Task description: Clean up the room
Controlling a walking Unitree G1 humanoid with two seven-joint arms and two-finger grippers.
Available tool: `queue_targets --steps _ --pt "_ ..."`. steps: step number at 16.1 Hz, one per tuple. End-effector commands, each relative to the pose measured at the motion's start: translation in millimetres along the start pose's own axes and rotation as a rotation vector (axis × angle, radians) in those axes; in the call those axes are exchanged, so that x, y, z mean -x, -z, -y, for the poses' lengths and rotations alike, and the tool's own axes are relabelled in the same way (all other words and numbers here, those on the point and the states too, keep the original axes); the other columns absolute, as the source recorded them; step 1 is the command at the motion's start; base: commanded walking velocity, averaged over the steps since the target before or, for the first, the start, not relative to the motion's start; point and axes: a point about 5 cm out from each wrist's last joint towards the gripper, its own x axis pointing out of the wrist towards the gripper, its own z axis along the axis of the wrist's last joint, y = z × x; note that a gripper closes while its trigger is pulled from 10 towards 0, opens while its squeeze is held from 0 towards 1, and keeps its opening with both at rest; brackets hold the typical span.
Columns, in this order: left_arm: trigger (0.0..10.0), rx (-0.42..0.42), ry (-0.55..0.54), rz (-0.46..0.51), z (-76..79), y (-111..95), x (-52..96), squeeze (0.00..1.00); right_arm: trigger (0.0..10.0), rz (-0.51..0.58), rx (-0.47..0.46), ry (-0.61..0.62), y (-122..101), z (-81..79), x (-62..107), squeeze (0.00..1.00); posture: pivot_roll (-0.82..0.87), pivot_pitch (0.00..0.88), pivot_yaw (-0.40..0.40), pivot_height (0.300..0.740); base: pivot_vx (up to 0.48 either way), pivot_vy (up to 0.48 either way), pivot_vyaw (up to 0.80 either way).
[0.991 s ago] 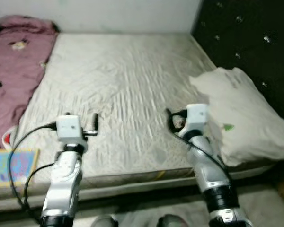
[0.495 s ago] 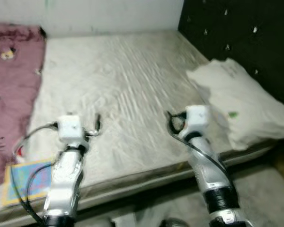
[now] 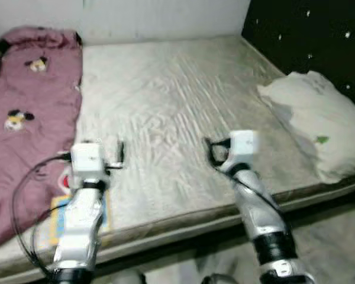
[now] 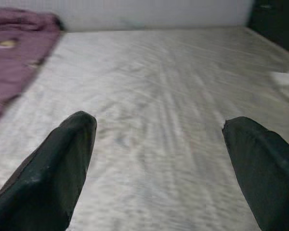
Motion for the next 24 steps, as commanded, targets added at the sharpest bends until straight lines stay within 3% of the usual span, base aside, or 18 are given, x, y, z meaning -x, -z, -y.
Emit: queue_targets --steps 1,7,15,19,24 --pt "10.0 0.008 0.023 -0.004 9.3 0.1 -1.2 0.00 10.0 0.011 0.017 0.035 -2.9 13.7 1.2 0.00 0.07 0.029 -0.013 0.740 0.000 0.480 0.00" --pt "10.0 0.004 0.020 -0.003 8.7 -0.2 -2.1 0.00 10.0 0.021 0.029 0.010 -3.6 9.2 1.0 0.00 0.07 0.024 -0.013 0.740 0.000 0.480 0.51" --pt "10.0 -0.010 0.025 0.003 9.3 -0.4 -3.6 0.00 10.0 0.014 0.032 0.014 -2.4 10.7 -0.7 0.00 0.07 0.014 -0.012 0.740 0.000 0.480 0.00" --pt "10.0 -0.068 -0.006 0.043 7.8 -4.3 -2.6 0.00 10.0 0.016 0.034 0.009 -2.8 9.6 -2.0 0.00 0.07 0.003 -0.012 0.740 0.000 0.000 0.00" --pt "10.0 0.010 0.023 0.043 8.0 -2.4 -4.6 0.00 10.0 0.021 0.037 0.006 -4.9 9.6 -5.6 0.00 0.07 0.002 -0.011 0.740 0.000 0.000 0.00"
